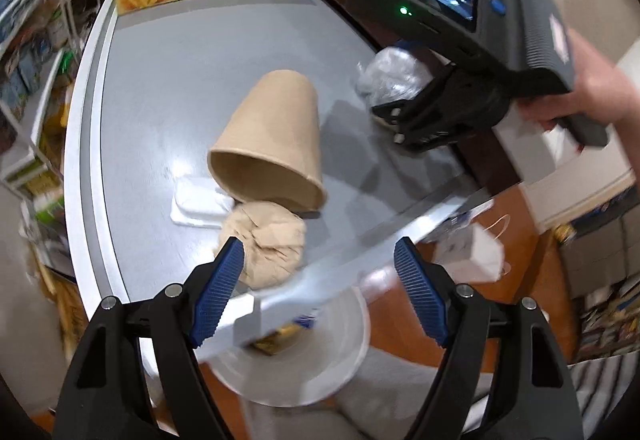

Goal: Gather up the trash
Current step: 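Grasp the clear plastic bag with the right tool, then grasp the crumpled beige paper ball with the left tool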

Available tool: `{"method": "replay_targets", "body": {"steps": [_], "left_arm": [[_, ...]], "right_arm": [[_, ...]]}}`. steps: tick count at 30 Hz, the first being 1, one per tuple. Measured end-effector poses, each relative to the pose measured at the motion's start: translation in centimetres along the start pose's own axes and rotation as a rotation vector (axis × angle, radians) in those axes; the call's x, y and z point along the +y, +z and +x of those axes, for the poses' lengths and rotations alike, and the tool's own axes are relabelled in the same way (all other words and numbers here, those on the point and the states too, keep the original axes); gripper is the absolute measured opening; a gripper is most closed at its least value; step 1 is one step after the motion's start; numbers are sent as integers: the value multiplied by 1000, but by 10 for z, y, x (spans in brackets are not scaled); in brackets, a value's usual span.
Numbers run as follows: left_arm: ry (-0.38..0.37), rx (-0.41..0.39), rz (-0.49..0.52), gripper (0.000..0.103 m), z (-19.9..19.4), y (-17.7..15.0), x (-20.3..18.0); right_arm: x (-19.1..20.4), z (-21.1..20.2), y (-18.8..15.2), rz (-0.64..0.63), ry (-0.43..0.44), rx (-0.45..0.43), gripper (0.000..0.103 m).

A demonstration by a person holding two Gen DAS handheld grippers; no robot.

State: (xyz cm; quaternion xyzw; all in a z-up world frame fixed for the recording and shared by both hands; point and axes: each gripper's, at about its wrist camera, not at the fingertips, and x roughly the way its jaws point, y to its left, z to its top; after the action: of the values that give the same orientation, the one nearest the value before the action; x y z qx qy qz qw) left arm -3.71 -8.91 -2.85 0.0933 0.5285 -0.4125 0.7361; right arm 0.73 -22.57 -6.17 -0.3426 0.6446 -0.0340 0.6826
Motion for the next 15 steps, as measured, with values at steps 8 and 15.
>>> {"method": "replay_targets", "body": {"steps": [8,15], "left_arm": [[59,19,34,78,11,2,17],[81,13,67,77,11,-7,2]], "right_arm": [[8,16,-7,13,62,29,75],[14,12,-4,86,115,-16,74]]}}
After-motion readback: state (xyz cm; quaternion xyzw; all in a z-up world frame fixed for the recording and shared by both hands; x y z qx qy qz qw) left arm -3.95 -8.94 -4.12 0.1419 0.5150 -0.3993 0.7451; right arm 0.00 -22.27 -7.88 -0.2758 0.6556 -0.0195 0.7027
